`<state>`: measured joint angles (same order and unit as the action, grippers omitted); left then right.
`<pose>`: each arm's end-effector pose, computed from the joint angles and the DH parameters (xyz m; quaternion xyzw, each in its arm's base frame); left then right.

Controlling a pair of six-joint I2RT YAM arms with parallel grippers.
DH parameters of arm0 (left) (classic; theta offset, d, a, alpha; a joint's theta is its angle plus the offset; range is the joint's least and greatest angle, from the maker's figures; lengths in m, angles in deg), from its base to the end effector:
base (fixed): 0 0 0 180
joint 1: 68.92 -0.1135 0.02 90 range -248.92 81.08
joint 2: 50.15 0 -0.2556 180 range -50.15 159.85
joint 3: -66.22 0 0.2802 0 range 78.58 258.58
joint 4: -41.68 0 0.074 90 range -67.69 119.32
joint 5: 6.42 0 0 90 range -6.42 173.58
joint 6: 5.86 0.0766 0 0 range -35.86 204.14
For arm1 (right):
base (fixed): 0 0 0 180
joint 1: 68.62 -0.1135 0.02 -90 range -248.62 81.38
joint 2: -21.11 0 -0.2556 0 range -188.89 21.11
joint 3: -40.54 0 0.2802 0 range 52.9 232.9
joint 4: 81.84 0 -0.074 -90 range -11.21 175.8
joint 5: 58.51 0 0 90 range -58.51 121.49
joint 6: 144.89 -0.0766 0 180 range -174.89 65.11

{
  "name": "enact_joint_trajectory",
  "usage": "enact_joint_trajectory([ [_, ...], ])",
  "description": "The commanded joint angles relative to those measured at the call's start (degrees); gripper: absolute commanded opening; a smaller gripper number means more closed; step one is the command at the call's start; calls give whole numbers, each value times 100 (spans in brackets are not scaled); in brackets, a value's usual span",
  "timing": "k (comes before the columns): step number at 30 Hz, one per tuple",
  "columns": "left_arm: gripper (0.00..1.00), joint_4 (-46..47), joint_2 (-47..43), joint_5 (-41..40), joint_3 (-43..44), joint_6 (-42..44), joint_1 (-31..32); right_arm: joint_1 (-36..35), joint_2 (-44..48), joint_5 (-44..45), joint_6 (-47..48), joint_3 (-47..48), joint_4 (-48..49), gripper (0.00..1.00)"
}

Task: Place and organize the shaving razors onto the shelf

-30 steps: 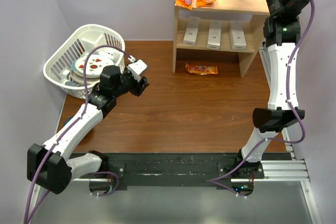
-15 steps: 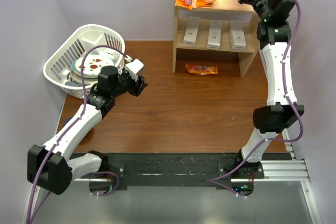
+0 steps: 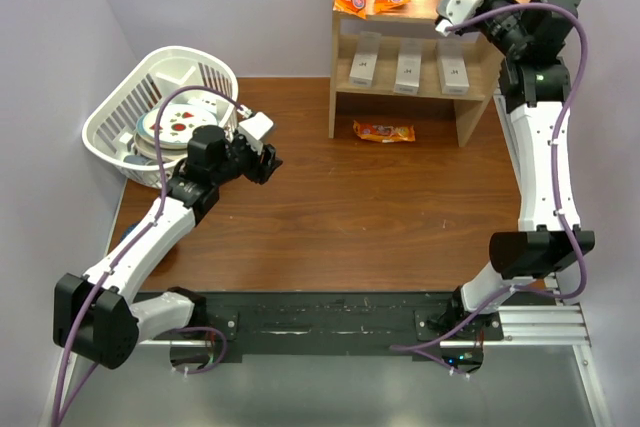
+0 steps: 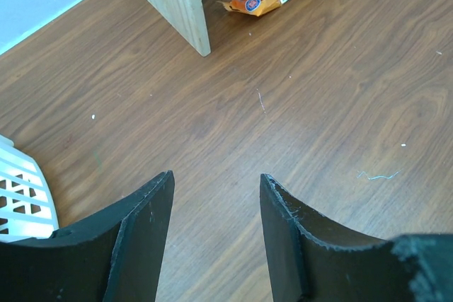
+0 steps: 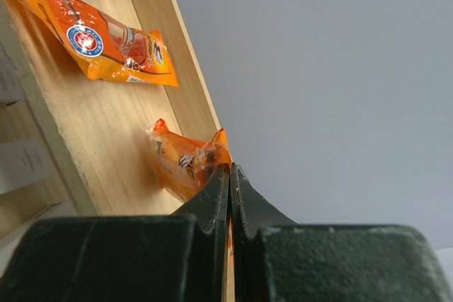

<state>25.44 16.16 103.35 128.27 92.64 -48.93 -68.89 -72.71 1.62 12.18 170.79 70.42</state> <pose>0.3046 -0.1384 0.2756 0.2940 0.7605 -0.1966 0.5446 0.4011 0.0400 0.5561 -0.5117 0.4155 -0.2633 0.7044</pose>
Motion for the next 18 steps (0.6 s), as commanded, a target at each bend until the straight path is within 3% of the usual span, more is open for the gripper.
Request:
enact_joint_trajectory([
  [1,57,309,14,80,-47,-76,-39,10,5,-221,193,49,-79,0],
  [18,57,309,93,45,-65,-84,-48,10,-497,-160,333,437,-423,0],
])
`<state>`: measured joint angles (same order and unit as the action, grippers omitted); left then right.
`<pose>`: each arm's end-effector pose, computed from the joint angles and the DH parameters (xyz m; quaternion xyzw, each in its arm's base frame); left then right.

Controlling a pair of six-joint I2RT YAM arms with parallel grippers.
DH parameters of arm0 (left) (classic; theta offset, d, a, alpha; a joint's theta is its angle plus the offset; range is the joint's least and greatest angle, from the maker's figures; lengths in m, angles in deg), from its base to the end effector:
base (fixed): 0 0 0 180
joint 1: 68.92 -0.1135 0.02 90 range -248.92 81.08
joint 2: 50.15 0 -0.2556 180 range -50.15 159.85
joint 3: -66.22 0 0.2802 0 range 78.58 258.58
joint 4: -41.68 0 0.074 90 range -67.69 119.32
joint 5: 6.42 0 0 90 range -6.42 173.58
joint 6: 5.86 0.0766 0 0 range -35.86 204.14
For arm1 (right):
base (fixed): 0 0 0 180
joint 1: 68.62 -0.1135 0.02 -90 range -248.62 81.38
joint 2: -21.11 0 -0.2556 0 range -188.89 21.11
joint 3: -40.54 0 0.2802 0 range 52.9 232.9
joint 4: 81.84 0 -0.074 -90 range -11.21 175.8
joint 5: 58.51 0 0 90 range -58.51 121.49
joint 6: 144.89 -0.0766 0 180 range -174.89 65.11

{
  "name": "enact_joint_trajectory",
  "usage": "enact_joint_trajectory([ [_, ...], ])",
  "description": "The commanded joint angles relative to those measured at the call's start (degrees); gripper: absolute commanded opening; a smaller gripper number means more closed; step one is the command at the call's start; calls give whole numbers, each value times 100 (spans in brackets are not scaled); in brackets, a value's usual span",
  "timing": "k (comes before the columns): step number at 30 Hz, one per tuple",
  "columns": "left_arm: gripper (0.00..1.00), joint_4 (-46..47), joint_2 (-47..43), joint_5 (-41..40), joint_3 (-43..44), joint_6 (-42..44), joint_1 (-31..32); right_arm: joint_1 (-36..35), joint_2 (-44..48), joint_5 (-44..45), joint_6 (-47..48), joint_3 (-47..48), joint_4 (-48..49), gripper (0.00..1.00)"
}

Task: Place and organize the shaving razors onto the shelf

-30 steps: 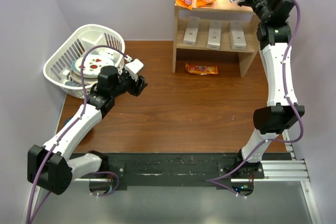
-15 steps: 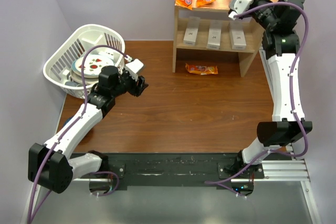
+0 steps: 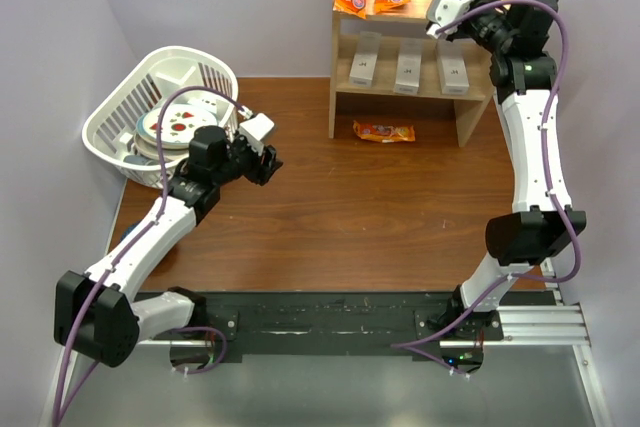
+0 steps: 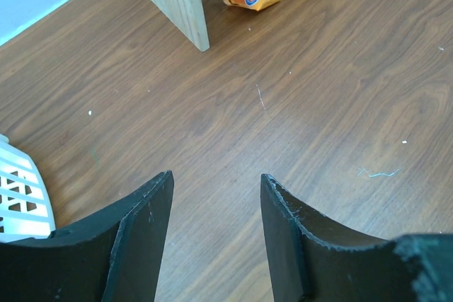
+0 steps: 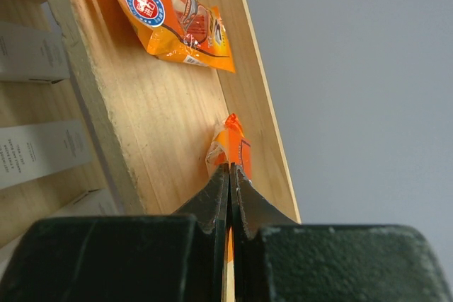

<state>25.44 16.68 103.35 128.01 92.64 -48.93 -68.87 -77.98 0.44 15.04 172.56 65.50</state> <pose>0.3057 -0.1388 0.2708 0.2940 0.7644 -0.1967 0.5390 0.4350 0.0414 0.5189 -0.5460 0.4471 -0.2352 0.6684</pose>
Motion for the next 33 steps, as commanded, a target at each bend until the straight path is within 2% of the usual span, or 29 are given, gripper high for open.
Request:
enact_joint_trajectory([
  [1,57,309,58,53,-47,-76,-48,16,21,-42,38,269,78,0],
  [13,58,502,190,45,-4,-76,-48,16,56,-472,310,41,-54,0],
  [28,58,528,313,62,76,-93,-48,-36,30,-384,548,-153,-80,0],
  [33,58,529,305,71,76,-102,-48,-203,135,-271,987,-337,-247,0],
])
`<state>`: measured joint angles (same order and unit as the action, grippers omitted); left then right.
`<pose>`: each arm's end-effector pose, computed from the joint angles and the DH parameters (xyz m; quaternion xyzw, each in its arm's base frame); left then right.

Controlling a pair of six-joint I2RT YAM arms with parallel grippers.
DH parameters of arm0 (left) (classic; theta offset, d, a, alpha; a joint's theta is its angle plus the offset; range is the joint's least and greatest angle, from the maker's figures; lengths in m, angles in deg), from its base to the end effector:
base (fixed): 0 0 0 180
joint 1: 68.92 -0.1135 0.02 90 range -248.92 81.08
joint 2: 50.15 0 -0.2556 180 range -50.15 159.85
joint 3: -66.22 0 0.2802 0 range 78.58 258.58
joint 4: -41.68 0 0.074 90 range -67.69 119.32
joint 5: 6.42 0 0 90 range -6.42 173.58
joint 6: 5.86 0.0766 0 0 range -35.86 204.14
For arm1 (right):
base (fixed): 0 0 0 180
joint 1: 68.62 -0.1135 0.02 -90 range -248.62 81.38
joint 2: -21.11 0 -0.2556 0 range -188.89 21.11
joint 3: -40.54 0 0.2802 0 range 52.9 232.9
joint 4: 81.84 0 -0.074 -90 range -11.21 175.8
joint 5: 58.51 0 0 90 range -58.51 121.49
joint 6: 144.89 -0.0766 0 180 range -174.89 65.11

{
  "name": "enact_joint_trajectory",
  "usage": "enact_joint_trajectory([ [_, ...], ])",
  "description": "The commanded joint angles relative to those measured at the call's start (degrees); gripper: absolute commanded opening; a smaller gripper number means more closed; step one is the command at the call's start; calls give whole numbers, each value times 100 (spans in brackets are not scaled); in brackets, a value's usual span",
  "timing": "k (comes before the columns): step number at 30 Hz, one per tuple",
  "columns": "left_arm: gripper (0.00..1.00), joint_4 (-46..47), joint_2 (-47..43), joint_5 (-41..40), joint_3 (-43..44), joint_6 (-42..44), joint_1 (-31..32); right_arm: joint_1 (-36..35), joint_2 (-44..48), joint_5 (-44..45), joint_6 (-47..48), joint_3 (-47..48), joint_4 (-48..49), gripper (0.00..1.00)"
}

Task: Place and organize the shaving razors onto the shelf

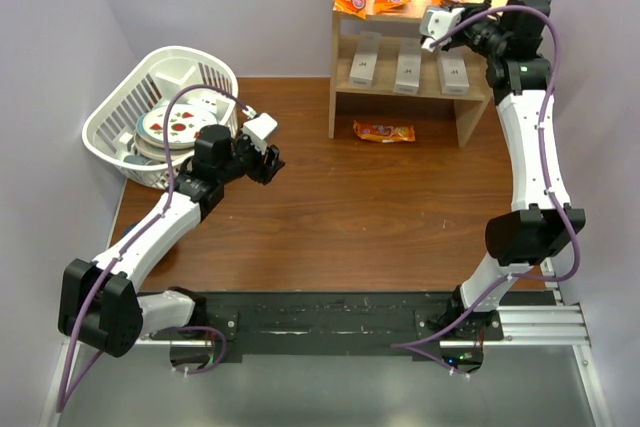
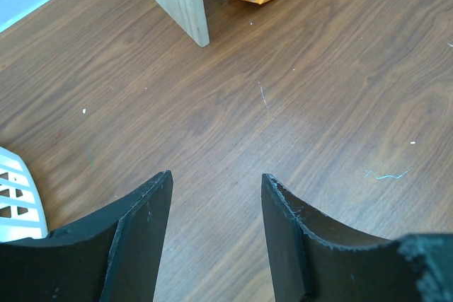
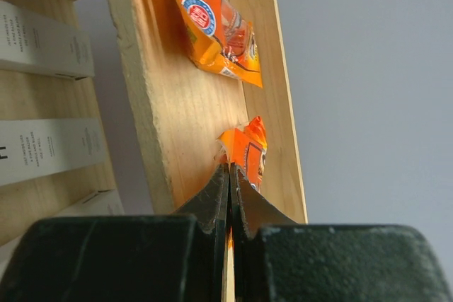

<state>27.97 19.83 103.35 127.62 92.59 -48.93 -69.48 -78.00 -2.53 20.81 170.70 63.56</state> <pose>0.3151 -0.1422 0.2564 0.2937 0.7696 -0.1970 0.5317 0.4371 0.0494 0.5019 -0.5889 0.4229 -0.2287 0.6497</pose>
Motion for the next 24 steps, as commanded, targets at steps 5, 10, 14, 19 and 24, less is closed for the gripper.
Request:
enact_joint_trajectory([
  [5,58,284,-10,71,115,-89,-48,-256,190,203,604,-310,0,0],
  [10,58,284,7,62,115,-89,-48,-274,190,291,595,-292,35,0],
  [14,58,293,-1,71,124,-98,-48,-274,216,370,595,-310,44,0],
  [19,58,301,25,88,132,-107,-48,-274,226,519,577,-337,167,0],
  [24,59,319,42,106,150,-124,-48,-274,225,546,560,-319,202,0],
])
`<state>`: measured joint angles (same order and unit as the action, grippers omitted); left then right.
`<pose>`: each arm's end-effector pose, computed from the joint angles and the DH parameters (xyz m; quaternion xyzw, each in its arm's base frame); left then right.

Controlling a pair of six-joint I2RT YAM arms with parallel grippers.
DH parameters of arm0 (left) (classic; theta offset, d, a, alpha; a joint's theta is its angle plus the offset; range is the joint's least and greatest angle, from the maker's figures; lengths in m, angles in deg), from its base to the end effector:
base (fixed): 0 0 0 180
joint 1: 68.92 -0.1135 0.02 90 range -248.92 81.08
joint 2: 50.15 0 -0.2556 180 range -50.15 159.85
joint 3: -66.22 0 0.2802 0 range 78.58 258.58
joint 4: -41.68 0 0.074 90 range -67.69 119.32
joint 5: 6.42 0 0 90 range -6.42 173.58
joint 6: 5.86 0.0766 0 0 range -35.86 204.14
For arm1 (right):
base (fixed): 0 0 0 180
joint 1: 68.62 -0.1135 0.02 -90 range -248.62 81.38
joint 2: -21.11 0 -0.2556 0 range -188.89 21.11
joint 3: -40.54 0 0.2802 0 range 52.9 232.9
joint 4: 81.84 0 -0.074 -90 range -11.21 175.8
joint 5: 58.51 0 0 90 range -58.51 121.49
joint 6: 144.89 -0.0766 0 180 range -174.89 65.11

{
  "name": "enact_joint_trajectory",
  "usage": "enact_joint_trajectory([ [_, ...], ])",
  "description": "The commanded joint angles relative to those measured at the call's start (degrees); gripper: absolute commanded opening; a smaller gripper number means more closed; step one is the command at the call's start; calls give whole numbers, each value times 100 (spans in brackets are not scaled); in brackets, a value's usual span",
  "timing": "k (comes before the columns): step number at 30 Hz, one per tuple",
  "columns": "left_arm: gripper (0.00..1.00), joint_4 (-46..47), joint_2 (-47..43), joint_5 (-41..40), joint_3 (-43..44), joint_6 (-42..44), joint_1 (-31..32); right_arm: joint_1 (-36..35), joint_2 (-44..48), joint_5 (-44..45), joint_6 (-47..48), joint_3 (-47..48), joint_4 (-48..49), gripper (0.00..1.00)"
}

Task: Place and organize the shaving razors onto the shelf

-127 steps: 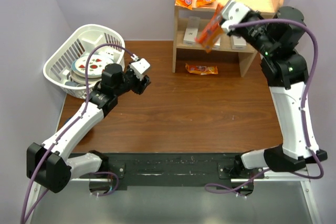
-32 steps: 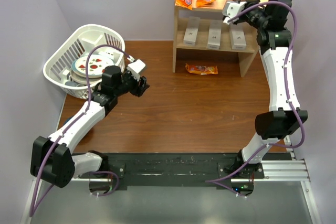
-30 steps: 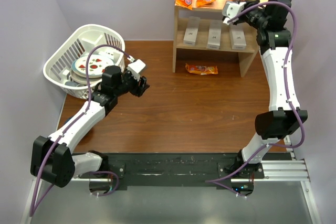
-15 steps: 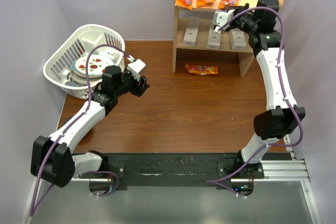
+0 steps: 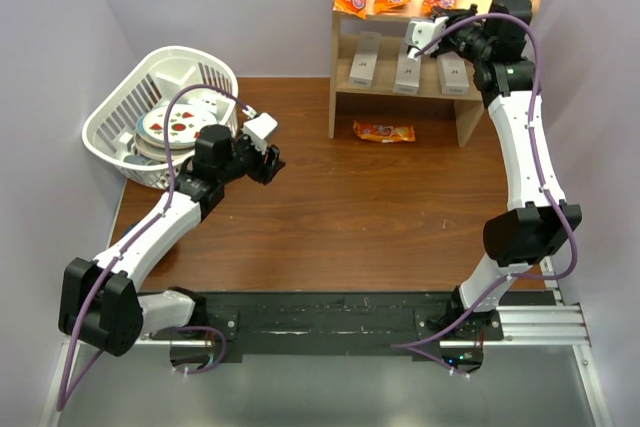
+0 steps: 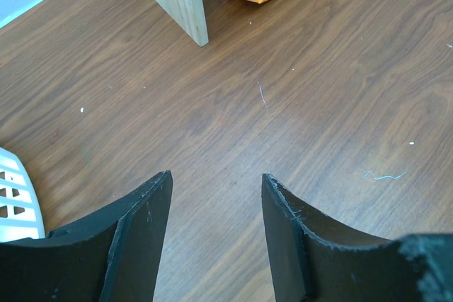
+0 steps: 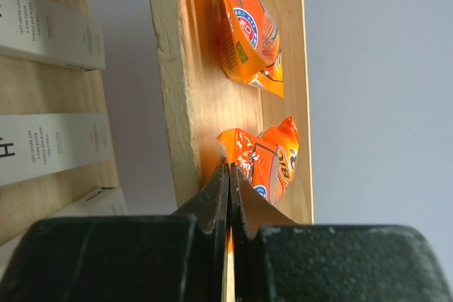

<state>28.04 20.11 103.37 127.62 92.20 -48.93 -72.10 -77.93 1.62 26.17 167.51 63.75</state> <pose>0.3158 -0.1425 0.2550 0.2911 0.7715 -0.1990 0.5295 0.4441 0.0652 0.4813 -0.6118 0.4179 -0.2533 0.6220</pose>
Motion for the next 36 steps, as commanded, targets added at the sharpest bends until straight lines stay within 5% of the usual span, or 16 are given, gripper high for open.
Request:
enact_joint_trajectory([
  [1,59,312,14,104,150,-102,-39,-20,219,122,24,-8,183,0],
  [15,59,330,23,121,133,-102,-48,-12,280,201,42,-219,524,1],
  [19,59,356,14,121,115,-120,-48,-12,430,201,-72,-570,1043,39],
  [25,59,383,40,139,106,-120,-48,-3,667,104,-81,-852,1316,63],
  [31,59,374,6,113,97,-120,-48,-20,1411,-325,-186,-1308,1255,75],
  [36,61,418,-47,86,10,-155,-48,-336,2826,-968,-959,-2897,906,76],
])
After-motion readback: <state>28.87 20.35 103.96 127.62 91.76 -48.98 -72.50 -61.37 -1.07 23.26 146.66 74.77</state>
